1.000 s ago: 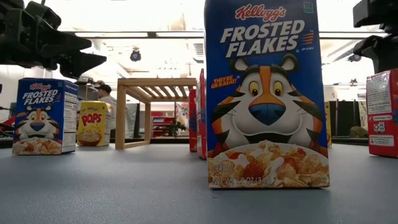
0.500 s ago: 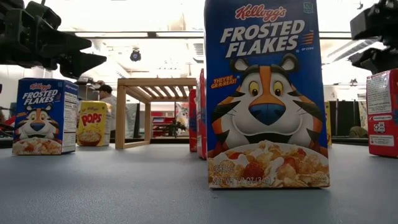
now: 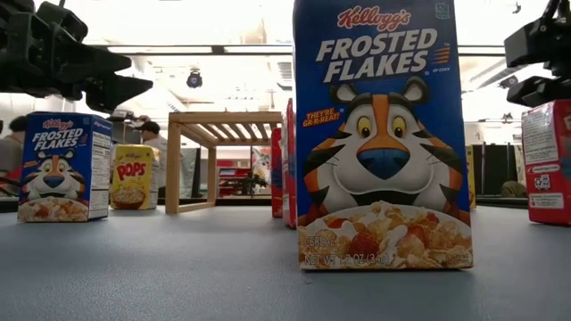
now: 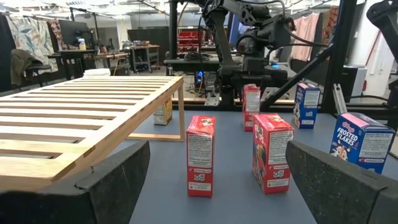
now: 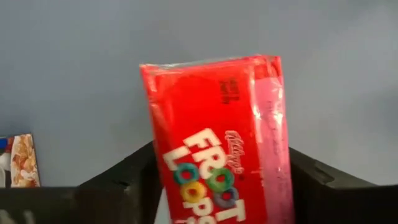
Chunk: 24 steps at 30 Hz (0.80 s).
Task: Stack cereal on shelf
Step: Put the bottom right red cereal box on the shelf
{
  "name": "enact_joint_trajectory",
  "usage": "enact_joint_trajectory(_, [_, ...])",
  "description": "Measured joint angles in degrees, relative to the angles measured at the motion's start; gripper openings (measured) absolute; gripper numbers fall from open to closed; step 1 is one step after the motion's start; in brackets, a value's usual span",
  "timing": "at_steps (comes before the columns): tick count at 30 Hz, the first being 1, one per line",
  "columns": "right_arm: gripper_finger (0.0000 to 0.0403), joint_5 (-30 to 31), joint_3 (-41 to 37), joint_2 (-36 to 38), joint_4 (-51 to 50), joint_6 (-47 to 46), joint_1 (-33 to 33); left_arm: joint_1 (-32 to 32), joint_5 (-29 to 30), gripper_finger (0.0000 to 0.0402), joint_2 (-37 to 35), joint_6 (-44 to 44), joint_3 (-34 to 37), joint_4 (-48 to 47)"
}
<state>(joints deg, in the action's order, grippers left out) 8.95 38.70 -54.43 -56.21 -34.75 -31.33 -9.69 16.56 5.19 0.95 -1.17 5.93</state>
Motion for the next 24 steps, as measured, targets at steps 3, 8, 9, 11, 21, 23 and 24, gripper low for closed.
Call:
enact_joint_trajectory(3, [0.0189, 0.00, 0.45, 0.00, 0.21, 0.30, 0.00, -0.02, 0.00, 0.0359, -0.01, -0.01, 0.00, 0.00])
enact_joint_trajectory(8, [0.0149, 0.00, 0.48, 0.00, 0.20, 0.78, 0.00, 0.00, 0.00, 0.0359, 0.00, 0.00, 0.00, -0.02])
enact_joint_trajectory(9, [0.0144, 0.00, 0.48, 0.00, 0.20, 0.95, 0.00, 0.00, 0.02, 0.0359, 0.00, 0.00, 0.00, -0.02])
enact_joint_trajectory(11, [0.0135, 0.02, 0.48, 0.00, 0.28, 0.97, 0.00, -0.01, 0.02, 0.0359, -0.02, 0.00, 0.00, -0.02])
enact_joint_trajectory(21, [0.0134, 1.28, 3.98, 0.32, 1.03, 4.02, 0.07, -0.02, 0.02, 0.0359, -0.02, 0.00, 0.00, -0.02])
enact_joint_trajectory(23, [0.0134, 3.95, 6.61, 0.56, 1.04, 5.67, 0.07, 0.00, 0.02, 0.0359, -0.01, 0.00, 0.00, -0.01])
enact_joint_trajectory(24, [0.0133, 6.09, 8.11, 0.73, 1.13, 6.60, 0.07, 0.00, 0.00, 0.0359, -0.01, -0.01, 0.00, -0.02])
